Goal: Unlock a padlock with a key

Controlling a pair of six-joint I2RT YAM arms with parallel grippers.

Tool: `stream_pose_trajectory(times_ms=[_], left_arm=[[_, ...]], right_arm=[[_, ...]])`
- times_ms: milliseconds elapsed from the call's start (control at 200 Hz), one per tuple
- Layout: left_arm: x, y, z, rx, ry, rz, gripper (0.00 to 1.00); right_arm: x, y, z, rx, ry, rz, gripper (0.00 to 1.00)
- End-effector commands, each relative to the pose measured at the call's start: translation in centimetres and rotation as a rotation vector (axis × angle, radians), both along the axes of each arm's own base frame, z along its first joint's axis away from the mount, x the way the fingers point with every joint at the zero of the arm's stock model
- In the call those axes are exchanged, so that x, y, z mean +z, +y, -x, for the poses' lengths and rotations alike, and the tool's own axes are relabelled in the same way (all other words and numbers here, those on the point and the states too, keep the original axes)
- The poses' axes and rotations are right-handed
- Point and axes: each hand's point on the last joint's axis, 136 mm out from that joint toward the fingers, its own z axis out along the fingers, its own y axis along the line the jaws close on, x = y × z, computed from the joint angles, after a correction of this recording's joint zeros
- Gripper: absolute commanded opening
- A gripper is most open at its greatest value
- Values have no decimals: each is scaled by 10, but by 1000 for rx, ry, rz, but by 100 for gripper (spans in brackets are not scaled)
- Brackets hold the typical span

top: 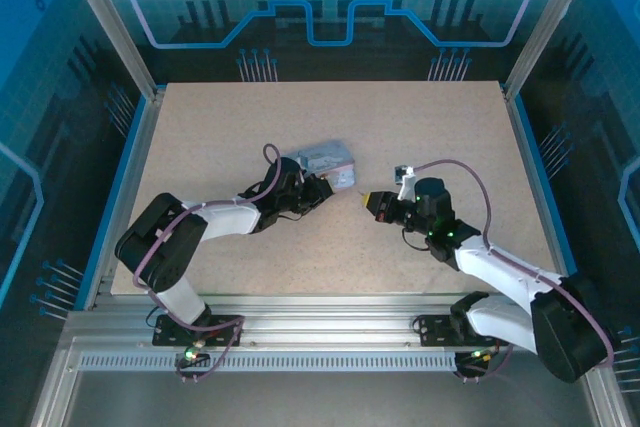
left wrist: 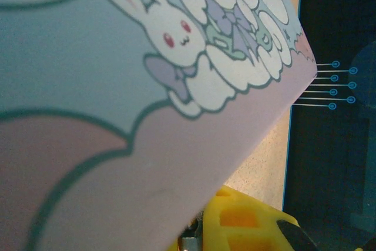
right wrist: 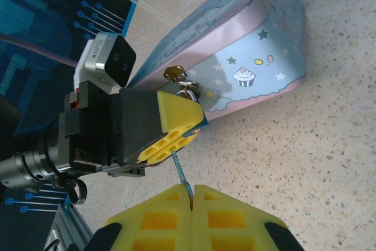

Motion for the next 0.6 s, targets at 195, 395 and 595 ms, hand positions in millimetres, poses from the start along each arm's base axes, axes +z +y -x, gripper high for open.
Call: stream_pose_trajectory(times_ms=[195, 395, 595], left_arm=[[13, -6, -5, -17, -25, 47, 0], [14, -7, -5, -14, -30, 62, 0], [16, -7, -6, -14, -32, 75, 0]], right_arm=[[21, 12, -24, -36, 30, -81, 0], [11, 12, -33, -76, 106, -148, 0], [-14, 17, -32, -88, 179, -176, 0]])
